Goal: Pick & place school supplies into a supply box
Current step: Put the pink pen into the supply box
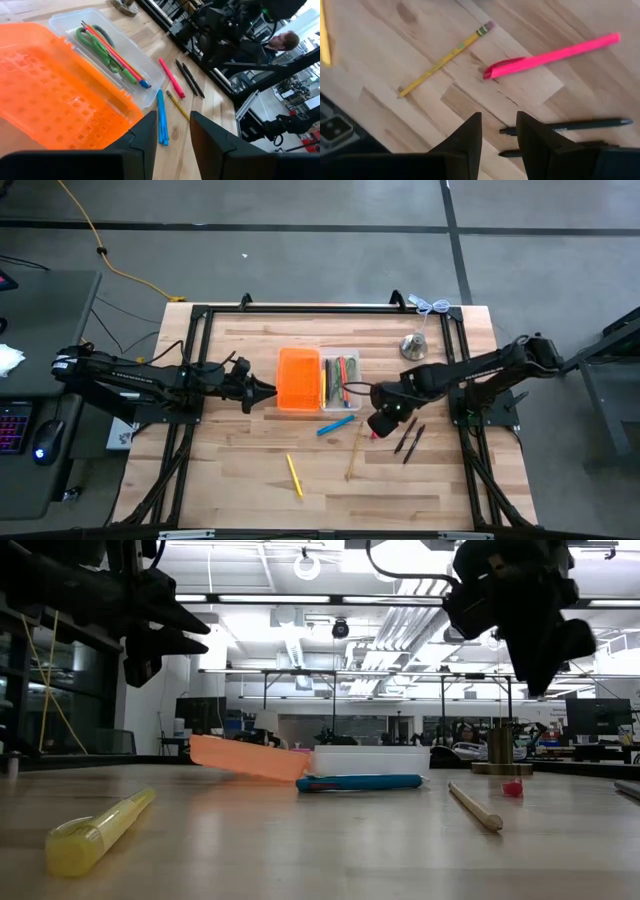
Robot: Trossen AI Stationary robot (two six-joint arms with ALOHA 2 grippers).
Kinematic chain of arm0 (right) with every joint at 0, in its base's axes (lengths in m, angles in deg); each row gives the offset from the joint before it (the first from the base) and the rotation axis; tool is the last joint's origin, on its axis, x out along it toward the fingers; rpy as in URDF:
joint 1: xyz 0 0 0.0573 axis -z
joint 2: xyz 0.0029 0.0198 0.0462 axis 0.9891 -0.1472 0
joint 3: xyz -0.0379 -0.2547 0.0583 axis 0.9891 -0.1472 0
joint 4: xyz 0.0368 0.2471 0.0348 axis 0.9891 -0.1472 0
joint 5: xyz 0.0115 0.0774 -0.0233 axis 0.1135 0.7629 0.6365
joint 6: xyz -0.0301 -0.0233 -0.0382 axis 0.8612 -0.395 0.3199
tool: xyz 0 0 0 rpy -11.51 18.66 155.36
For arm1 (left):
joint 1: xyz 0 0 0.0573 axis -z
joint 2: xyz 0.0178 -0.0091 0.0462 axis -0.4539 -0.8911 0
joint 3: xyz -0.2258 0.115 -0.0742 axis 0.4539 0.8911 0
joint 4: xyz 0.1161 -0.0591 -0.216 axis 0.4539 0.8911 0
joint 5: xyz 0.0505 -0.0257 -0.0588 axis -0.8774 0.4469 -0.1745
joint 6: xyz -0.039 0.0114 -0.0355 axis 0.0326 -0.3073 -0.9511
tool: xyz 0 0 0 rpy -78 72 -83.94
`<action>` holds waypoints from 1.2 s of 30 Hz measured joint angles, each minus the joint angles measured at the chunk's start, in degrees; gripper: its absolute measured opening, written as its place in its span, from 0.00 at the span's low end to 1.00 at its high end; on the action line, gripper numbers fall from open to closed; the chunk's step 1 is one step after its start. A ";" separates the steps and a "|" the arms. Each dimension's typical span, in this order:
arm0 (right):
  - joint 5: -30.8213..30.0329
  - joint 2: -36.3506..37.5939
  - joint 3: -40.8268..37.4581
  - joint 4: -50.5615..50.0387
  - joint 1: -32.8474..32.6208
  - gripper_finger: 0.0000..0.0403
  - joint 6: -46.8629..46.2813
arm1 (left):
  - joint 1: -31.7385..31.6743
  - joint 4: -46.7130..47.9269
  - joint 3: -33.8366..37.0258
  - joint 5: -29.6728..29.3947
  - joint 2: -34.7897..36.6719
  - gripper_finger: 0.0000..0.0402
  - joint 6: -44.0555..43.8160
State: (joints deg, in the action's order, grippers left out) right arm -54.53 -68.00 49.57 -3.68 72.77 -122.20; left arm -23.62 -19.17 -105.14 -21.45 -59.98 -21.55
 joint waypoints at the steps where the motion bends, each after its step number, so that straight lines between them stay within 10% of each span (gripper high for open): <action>1: -0.73 0.00 0.00 -0.03 -0.63 0.25 -1.76 | 0.00 0.02 0.00 0.00 0.00 0.36 0.01; 36: -15.55 -0.09 -0.26 -0.68 -4.36 0.25 -30.78 | 0.00 6.02 -0.02 -0.09 0.00 0.36 -0.04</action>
State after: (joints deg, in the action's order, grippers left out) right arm -70.08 -68.08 49.31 -4.36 68.41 -152.98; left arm -23.62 -13.14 -105.16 -21.54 -59.98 -21.60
